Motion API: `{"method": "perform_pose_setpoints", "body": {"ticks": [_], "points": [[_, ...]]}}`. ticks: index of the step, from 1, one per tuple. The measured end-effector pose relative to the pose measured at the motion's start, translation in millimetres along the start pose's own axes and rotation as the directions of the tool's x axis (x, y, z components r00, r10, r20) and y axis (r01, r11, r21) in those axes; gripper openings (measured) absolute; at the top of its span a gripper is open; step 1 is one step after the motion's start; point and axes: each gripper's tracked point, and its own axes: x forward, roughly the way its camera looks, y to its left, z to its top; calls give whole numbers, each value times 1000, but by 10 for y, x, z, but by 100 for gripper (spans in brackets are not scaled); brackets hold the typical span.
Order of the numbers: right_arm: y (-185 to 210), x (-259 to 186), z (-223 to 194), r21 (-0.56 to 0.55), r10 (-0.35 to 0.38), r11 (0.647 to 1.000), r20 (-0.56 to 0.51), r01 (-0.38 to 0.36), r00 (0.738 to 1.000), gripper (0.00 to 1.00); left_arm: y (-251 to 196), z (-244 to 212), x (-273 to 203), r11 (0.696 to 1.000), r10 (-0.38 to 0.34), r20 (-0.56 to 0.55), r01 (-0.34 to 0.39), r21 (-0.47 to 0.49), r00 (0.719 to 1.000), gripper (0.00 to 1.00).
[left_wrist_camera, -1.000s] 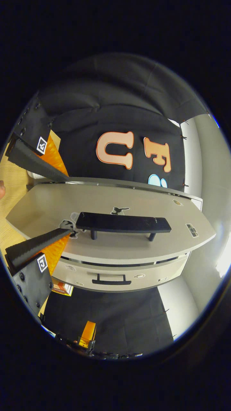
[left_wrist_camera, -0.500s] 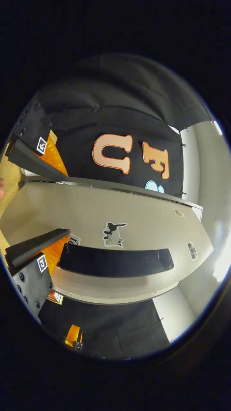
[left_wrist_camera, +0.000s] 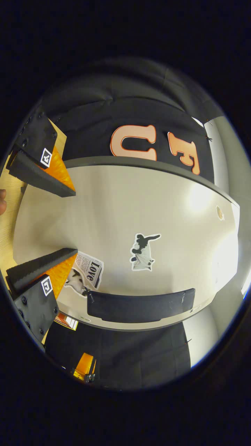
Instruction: Grab one shoe with the right hand and put it into the shoe cabinet, grab the other shoe with the left hand and put it into the shoe cabinet; then close the right door with the right hand and the left door with the left hand.
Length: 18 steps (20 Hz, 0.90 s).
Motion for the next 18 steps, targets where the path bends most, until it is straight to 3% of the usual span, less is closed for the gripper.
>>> {"method": "perform_pose_setpoints", "body": {"ticks": [2,5,8,10,12,13,18], "points": [[-26,-5,25,11,-7,1000,-4,7,1000,93,-25,15,50,1000,16,6,-16,5,1000,97],[-31,-1,62,26,-16,1000,-4,17,1000,93,-37,7,116,999,44,4,-44,13,999,94],[8,6,51,20,-13,1000,-21,14,1000,93,-46,-13,175,997,73,-7,-73,26,997,100],[18,-17,58,11,-11,1000,-36,11,999,93,-69,-35,132,996,87,-29,-87,7,996,94],[25,-45,131,-1,-12,1000,-40,12,999,93,-231,9,16,998,38,-29,-39,-40,999,99],[21,-70,190,-8,-12,1000,-36,12,999,93,-254,49,-64,999,28,-22,-29,-46,999,97],[105,-355,549,-26,2,1000,5,-2,1000,93,-257,401,-752,1000,22,30,-22,3,999,97]]}}
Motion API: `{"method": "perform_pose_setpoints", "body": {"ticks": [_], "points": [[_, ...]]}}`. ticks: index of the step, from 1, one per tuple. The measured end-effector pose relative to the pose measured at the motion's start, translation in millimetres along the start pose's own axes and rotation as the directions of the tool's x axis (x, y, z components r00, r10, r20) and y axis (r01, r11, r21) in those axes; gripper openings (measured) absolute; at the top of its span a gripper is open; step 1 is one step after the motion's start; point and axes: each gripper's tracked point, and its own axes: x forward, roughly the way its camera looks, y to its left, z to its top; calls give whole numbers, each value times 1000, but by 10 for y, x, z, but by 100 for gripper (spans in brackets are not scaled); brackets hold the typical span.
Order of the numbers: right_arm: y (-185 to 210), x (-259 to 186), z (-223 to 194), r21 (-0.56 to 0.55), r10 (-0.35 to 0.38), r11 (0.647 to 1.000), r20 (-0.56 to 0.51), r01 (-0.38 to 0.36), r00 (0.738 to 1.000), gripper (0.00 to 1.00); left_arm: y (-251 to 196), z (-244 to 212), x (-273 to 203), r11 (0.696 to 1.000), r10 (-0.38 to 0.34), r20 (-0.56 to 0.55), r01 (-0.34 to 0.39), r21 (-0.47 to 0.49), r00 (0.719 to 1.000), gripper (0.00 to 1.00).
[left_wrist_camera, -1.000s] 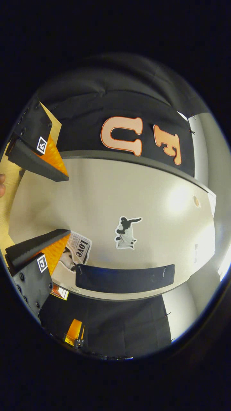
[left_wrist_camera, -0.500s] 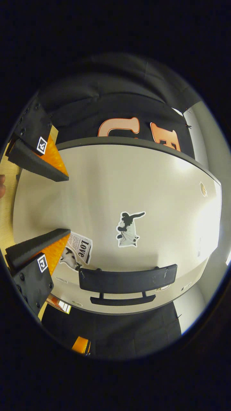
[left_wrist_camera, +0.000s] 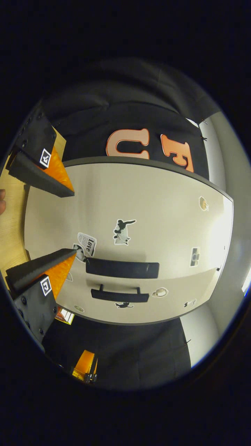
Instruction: Grab one shoe with the right hand and put it into the shoe cabinet, grab the other shoe with the left hand and put it into the shoe cabinet; then close the right door with the right hand and the left door with the left hand.
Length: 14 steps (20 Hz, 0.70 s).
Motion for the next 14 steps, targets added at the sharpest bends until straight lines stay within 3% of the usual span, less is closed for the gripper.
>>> {"method": "perform_pose_setpoints", "body": {"ticks": [4,9,14], "points": [[93,-233,311,-6,20,1000,33,-19,999,93,227,427,-605,996,52,88,-58,70,995,96],[169,-444,591,1,30,1000,73,-30,997,93,570,858,-1250,991,99,171,-114,76,980,96],[306,-522,588,9,59,998,65,-59,996,92,885,920,-1539,981,160,178,-177,84,971,96]]}}
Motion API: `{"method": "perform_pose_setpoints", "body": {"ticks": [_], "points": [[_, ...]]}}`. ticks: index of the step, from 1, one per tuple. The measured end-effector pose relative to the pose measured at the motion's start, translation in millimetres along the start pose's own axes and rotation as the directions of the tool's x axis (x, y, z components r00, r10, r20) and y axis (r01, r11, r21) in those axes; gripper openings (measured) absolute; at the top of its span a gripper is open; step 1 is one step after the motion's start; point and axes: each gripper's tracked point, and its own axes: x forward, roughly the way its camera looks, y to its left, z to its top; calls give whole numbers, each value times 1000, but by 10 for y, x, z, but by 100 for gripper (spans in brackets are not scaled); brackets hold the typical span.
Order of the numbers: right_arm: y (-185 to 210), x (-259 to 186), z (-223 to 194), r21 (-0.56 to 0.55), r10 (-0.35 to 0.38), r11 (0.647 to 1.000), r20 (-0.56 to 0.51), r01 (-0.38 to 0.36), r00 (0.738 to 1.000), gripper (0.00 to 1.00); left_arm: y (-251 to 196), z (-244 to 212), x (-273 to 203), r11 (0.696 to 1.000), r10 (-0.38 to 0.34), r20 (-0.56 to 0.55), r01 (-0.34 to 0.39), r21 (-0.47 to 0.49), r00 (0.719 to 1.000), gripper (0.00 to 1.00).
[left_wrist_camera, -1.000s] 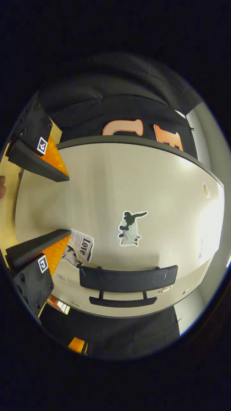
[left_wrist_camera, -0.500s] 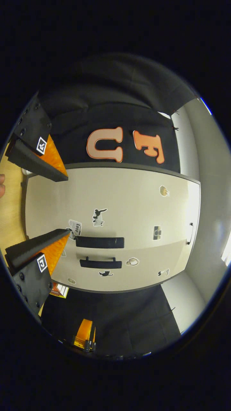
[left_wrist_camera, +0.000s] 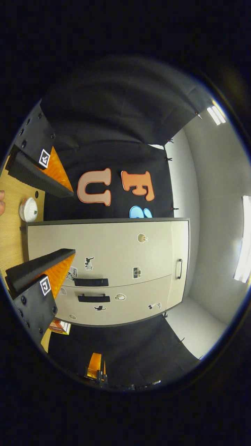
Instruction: Grab one shoe with the right hand and put it into the shoe cabinet, grab the other shoe with the left hand and put it into the shoe cabinet; then close the right door with the right hand and the left door with the left hand.
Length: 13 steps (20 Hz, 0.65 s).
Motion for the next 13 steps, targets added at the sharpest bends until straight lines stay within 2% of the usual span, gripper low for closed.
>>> {"method": "perform_pose_setpoints", "body": {"ticks": [2,5,13], "points": [[60,7,-11,-4,9,1000,-5,-9,1000,93,46,-54,-16,1000,3,-14,-4,-15,1000,99],[136,-3,-19,-11,26,1000,-8,-26,1000,93,162,-159,102,999,9,-41,-10,-31,999,96],[52,11,44,-58,6,998,-11,-6,1000,92,200,-242,200,998,13,-54,-16,-64,998,94]]}}
